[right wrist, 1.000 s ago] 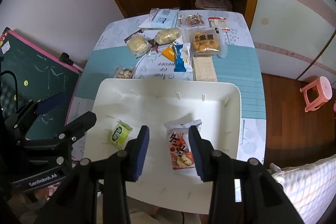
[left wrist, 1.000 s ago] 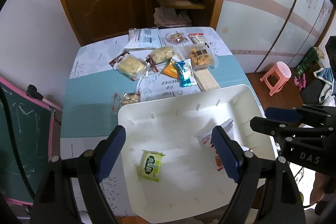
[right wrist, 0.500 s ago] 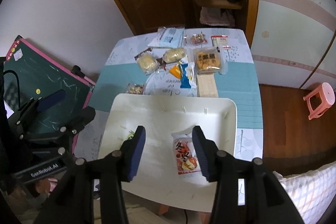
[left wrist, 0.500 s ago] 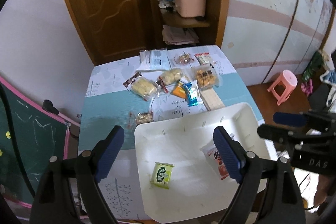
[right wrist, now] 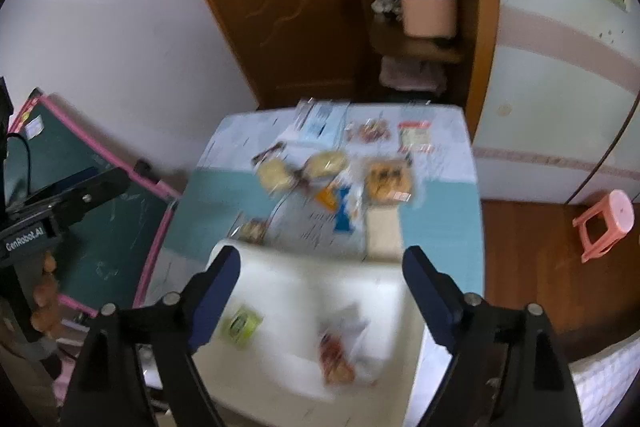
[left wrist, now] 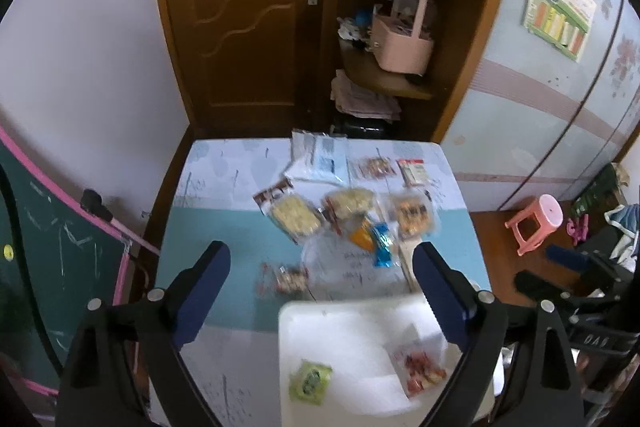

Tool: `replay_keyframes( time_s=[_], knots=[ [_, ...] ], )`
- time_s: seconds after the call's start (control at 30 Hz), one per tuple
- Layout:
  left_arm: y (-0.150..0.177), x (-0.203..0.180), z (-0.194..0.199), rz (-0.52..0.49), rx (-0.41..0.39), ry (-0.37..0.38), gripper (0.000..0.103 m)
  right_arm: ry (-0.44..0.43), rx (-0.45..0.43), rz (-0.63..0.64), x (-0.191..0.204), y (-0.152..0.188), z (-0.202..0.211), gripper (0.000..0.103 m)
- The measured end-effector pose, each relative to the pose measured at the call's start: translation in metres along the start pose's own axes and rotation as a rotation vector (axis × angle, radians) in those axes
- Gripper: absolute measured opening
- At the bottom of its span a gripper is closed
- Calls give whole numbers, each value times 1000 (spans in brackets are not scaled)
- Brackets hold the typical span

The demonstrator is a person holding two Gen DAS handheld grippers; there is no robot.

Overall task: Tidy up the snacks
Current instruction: 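Move both grippers back toward the snacks on the table, then grasp the clear bread bag with the left gripper while the right grasps the pastry bag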

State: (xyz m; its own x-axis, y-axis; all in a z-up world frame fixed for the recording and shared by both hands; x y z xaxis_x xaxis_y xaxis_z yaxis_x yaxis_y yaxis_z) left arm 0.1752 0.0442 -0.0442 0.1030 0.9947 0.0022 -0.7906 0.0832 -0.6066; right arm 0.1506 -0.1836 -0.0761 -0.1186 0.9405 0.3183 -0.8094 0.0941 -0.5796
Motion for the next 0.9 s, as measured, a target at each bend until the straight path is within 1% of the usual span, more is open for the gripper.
replay_keyframes(
  time_s=[0.07, 0.2, 0.3, 0.37, 0.4, 0.47, 0.5, 0.6, 0.73, 0.83, 0.9],
  knots=[
    [-14, 8, -16, -1, 15, -7, 92, 25, -4, -5, -7, -18, -10, 91],
    [-40, 21, -71, 7, 69, 9, 92, 78, -10, -9, -25, -57, -43, 95],
    [-43, 31, -120, 30, 142, 4, 92, 116, 28, -27, -42, -76, -81, 95],
    [-42, 32, -149, 43, 176, 28, 92, 110, 66, -43, -50, -83, -109, 95],
    [-39, 35, -170, 57, 210, 19, 92, 113, 89, -51, -54, -85, -124, 95],
    [-34, 39, -197, 75, 245, 13, 92, 115, 127, -63, -59, -86, -153, 95],
    [-28, 42, -216, 91, 278, 4, 92, 125, 151, -67, -63, -86, -171, 95],
    [-16, 47, -255, 114, 332, -4, 92, 141, 197, -71, -70, -81, -207, 95],
    [3, 51, -297, 153, 402, -2, 92, 178, 285, -74, -79, -64, -253, 95],
    [18, 53, -325, 189, 455, 0, 92, 217, 330, -54, -85, -52, -277, 95],
    [28, 54, -340, 209, 479, 0, 92, 221, 346, -53, -86, -47, -287, 95]
  ],
)
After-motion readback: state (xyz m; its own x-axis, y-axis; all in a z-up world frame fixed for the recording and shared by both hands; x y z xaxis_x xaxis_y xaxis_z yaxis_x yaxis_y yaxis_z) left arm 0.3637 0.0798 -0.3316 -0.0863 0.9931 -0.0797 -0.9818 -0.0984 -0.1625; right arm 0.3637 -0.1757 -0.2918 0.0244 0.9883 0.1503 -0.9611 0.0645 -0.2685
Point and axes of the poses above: each gripper's, at about its wrist camera, not at the fingertips, and z roughly against the way its jaws point, x to its left, y to its underside, the point moved 10 cm from there along -z, roughly the way its jaws point, and after that the axes turned 8 degrees about -z, right-handed, at the moved point
